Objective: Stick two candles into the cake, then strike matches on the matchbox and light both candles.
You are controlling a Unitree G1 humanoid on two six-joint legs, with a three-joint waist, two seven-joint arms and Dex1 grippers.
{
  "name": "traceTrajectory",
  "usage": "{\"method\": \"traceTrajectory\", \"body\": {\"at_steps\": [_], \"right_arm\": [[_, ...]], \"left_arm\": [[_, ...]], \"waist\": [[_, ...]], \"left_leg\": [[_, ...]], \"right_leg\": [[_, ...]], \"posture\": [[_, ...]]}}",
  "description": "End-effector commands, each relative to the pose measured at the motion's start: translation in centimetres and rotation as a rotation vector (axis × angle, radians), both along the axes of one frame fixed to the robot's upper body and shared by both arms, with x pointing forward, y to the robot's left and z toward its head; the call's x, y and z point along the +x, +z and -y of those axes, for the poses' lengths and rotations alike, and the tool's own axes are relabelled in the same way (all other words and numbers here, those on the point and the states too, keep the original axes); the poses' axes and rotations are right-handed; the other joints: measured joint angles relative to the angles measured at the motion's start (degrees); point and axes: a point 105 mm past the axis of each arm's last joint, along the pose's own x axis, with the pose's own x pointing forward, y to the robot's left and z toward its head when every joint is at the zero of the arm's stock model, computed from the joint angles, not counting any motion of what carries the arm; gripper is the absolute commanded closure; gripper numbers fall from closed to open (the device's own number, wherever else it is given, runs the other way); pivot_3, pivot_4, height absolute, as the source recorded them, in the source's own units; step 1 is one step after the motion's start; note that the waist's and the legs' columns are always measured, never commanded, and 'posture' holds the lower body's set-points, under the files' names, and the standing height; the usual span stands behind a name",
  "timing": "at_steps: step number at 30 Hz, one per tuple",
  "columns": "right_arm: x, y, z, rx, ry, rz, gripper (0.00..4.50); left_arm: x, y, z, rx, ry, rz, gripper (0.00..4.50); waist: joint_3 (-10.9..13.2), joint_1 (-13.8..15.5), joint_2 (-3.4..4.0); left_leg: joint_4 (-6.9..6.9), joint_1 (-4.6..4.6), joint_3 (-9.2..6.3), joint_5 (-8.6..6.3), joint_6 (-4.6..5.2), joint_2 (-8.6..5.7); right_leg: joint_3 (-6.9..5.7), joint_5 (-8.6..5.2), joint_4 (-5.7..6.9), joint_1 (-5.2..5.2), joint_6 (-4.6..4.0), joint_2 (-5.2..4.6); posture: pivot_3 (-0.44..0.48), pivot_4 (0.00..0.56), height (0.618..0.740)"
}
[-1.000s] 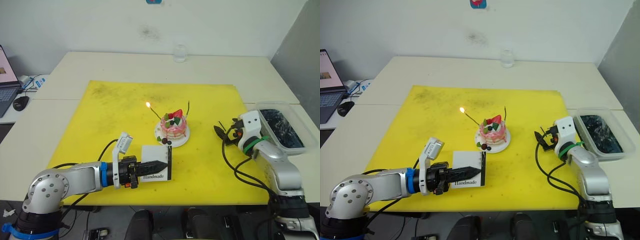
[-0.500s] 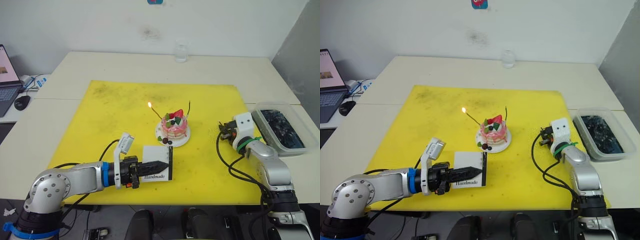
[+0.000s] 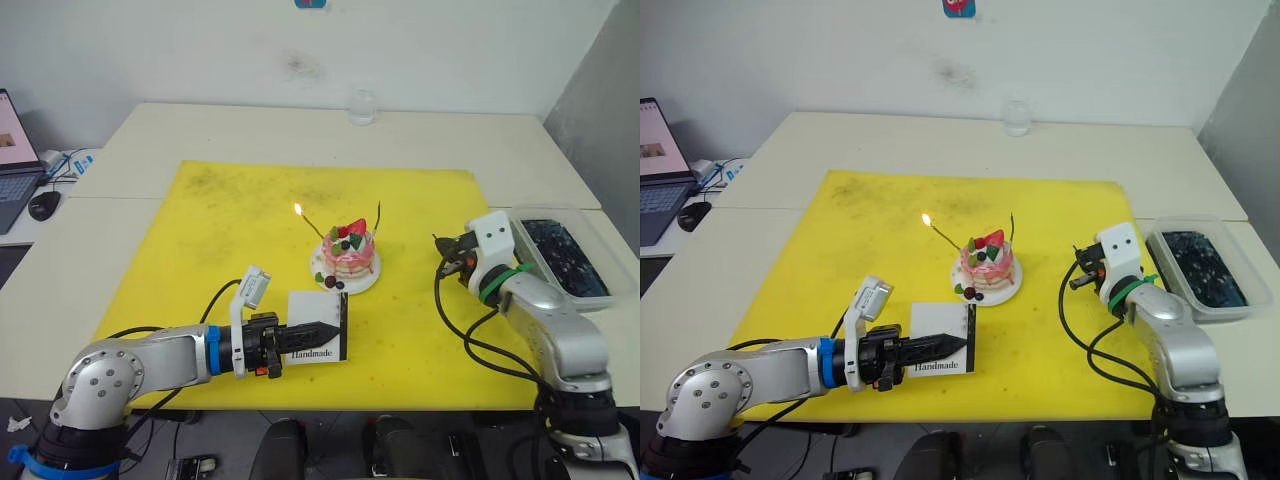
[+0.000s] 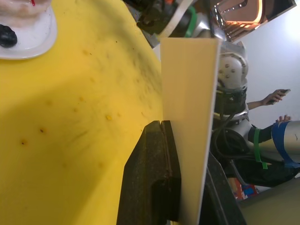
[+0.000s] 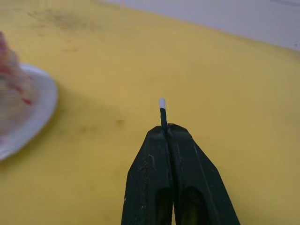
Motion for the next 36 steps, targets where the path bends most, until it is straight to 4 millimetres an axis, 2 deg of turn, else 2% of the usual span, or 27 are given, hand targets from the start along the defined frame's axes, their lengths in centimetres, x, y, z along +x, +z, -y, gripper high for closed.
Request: {"method": "traceTrajectory", "body": {"at_steps": [1,3,5,9,14,19,23,26,36], "right_arm": [[-3.4,1.1,-0.3,0.003,0.031,-0.003,4.47],[-5.5,0.4,-1.0,-0.008,0.079,-0.016,4.47],[-6.7,0.0,-1.6,-0.016,0.116,-0.027,4.47],[-9.1,-3.4,-2.2,0.025,0.099,-0.094,4.47],[-9.6,-5.4,-2.1,0.059,0.021,-0.123,4.47],[-9.6,-6.2,-2.3,0.081,-0.011,-0.119,4.47],[-9.7,-6.5,-2.6,0.073,0.003,-0.106,3.57],[-9.6,-6.2,-2.8,0.061,0.028,-0.071,2.51],[-9.1,-7.1,-3.2,-0.003,0.073,-0.025,2.51]], "left_arm": [[0.0,0.8,0.2,-0.012,-0.024,0.031,4.50],[0.1,0.8,0.1,-0.009,-0.029,0.027,4.50],[0.1,0.7,0.1,-0.007,-0.032,0.025,4.50],[0.4,0.7,0.4,-0.008,-0.054,0.021,4.50],[0.7,0.8,0.4,-0.007,-0.058,0.028,4.50],[0.6,0.8,0.5,-0.008,-0.060,0.030,4.50],[0.4,0.7,0.6,-0.009,-0.062,0.028,4.50],[0.3,0.7,0.5,-0.007,-0.060,0.026,4.50],[0.4,0.6,0.5,-0.007,-0.060,0.023,4.50]], "waist": [[0.00,0.32,-0.01],[0.00,0.47,-0.01],[0.00,0.46,0.00],[-0.04,0.19,-0.06],[-0.02,-0.31,-0.04],[-0.03,-0.16,-0.04],[-0.03,-0.17,-0.04],[-0.03,-0.16,-0.04],[-0.03,-0.15,-0.05]], "left_leg": [[-0.01,0.00,0.00,0.00,0.00,0.00],[-0.03,-0.01,-0.01,-0.01,-0.01,0.00],[-0.05,-0.01,0.01,-0.01,-0.02,0.00],[-0.03,0.09,-0.01,-0.02,-0.02,0.01],[0.00,0.11,0.08,-0.01,-0.02,0.01],[-0.03,0.11,0.06,-0.01,-0.03,-0.01],[-0.05,0.10,0.06,-0.03,-0.05,0.00],[-0.05,0.10,0.05,-0.03,-0.06,0.00],[-0.04,0.11,0.05,-0.03,-0.06,-0.01]], "right_leg": [[-0.01,0.00,-0.01,0.00,0.00,0.00],[-0.03,-0.03,-0.03,0.00,-0.01,-0.01],[-0.01,-0.05,-0.04,-0.01,-0.02,-0.03],[-0.03,-0.06,-0.03,0.05,-0.04,-0.05],[0.06,-0.18,-0.02,0.02,-0.26,-0.09],[0.02,-0.23,-0.03,0.03,-0.35,-0.11],[0.01,-0.23,-0.03,0.02,-0.35,-0.11],[0.00,-0.23,-0.03,0.02,-0.35,-0.11],[0.00,-0.26,-0.03,0.03,-0.39,-0.11]], "posture": [[0.000,0.150,0.740],[0.000,0.150,0.740],[0.000,0.150,0.740],[0.000,0.150,0.740],[0.000,0.150,0.740],[0.000,0.150,0.740],[0.000,0.150,0.740],[0.000,0.150,0.740],[0.000,0.150,0.740]]}}
